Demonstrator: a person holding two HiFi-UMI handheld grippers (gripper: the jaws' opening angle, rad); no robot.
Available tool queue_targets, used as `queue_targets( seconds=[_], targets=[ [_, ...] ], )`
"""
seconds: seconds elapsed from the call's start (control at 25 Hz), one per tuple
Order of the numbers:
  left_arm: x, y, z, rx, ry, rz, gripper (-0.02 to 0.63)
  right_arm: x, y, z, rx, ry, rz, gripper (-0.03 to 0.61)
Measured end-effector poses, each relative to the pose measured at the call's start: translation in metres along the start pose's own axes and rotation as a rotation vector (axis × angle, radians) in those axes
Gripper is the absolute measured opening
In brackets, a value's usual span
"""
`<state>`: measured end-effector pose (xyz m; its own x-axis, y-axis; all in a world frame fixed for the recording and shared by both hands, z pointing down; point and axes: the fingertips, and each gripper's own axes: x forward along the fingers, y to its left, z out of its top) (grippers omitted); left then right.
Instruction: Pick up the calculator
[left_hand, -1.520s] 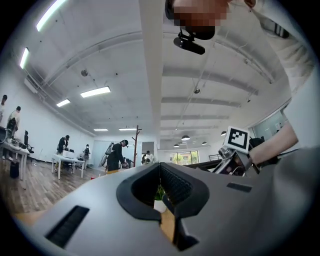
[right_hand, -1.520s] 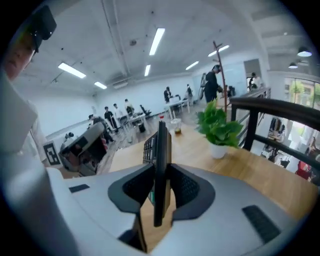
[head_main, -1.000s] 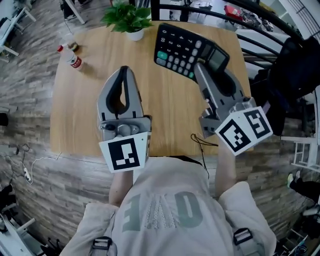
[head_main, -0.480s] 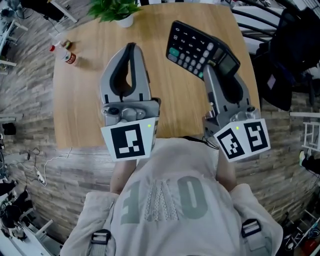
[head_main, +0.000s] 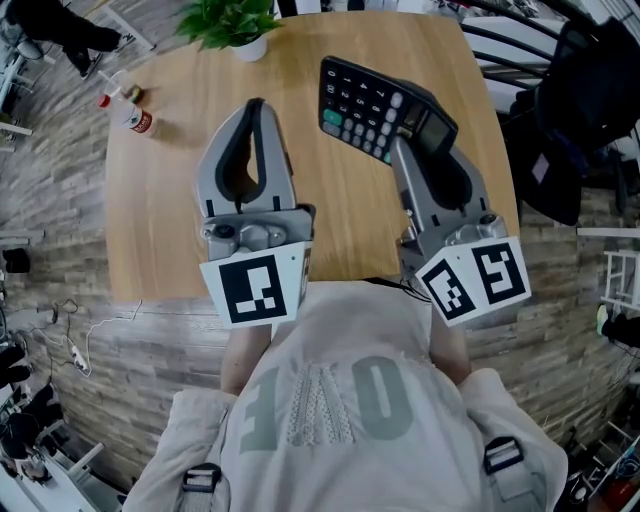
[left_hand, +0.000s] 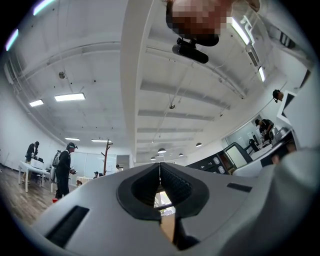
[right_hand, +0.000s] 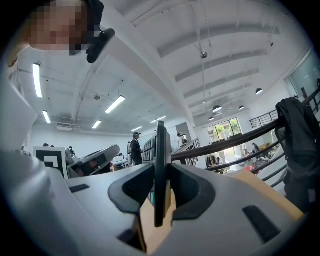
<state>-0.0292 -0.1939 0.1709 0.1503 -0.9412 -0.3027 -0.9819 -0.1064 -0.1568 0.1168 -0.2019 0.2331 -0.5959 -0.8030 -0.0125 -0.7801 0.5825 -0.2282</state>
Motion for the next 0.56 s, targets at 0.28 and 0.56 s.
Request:
queue_targets(
  seconds=[0.28, 0.56],
  targets=[
    [-0.005, 0.005, -0.008, 0.0, 0.023, 0.027, 0.009, 0.008, -0.005, -0.014, 0.026, 0.036, 0.016, 0.112],
    [-0.002, 0.013, -0.008, 0.011, 0.015, 0.049, 0.009, 0.021, -0.004, -0.025, 0.014, 0.076, 0.04, 0.112]
  ],
)
